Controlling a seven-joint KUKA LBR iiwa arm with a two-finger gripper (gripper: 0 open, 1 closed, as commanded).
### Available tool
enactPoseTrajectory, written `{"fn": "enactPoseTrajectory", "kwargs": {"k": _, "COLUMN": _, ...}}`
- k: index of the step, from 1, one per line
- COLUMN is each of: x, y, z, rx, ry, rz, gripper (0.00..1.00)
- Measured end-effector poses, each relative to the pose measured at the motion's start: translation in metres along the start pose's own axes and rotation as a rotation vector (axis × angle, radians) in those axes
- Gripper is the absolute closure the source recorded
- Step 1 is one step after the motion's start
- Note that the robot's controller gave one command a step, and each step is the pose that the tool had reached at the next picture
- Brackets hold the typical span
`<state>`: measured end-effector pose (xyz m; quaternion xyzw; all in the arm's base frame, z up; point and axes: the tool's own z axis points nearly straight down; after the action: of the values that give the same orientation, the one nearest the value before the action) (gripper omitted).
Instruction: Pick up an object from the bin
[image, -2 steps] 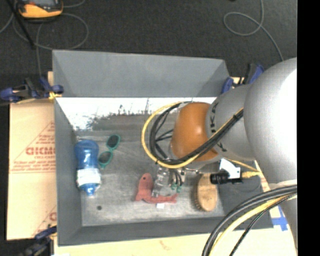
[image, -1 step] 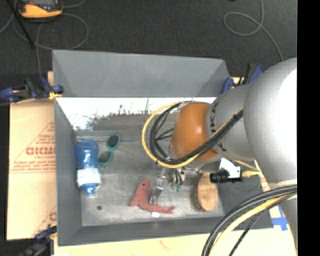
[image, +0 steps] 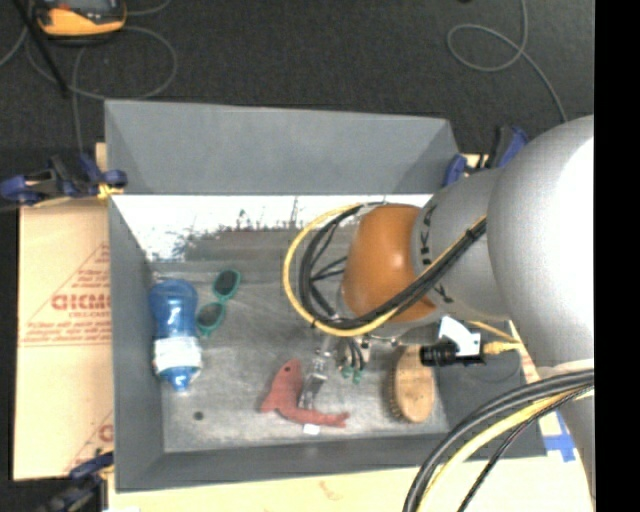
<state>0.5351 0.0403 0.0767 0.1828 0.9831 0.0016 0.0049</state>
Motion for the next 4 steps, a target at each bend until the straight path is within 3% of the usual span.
{"fn": "enactPoseTrajectory", "kwargs": {"k": 1, "x": 0.037, "y": 0.041, "z": 0.002, "rx": 0.006, "ry": 0.011, "rz": -0.074, "gripper": 1.0}}
{"fn": "enactPoseTrajectory", "kwargs": {"k": 2, "x": 0.035, "y": 0.042, "z": 0.003, "rx": 0.001, "ry": -0.001, "rz": -0.073, "gripper": 0.0}}
{"fn": "enactPoseTrajectory", "kwargs": {"k": 3, "x": 0.035, "y": 0.042, "z": 0.003, "rx": 0.001, "ry": -0.001, "rz": -0.073, "gripper": 0.0}}
{"fn": "enactPoseTrajectory", "kwargs": {"k": 4, "x": 0.087, "y": 0.088, "z": 0.002, "rx": 0.005, "ry": 0.004, "rz": -0.257, "gripper": 1.0}}
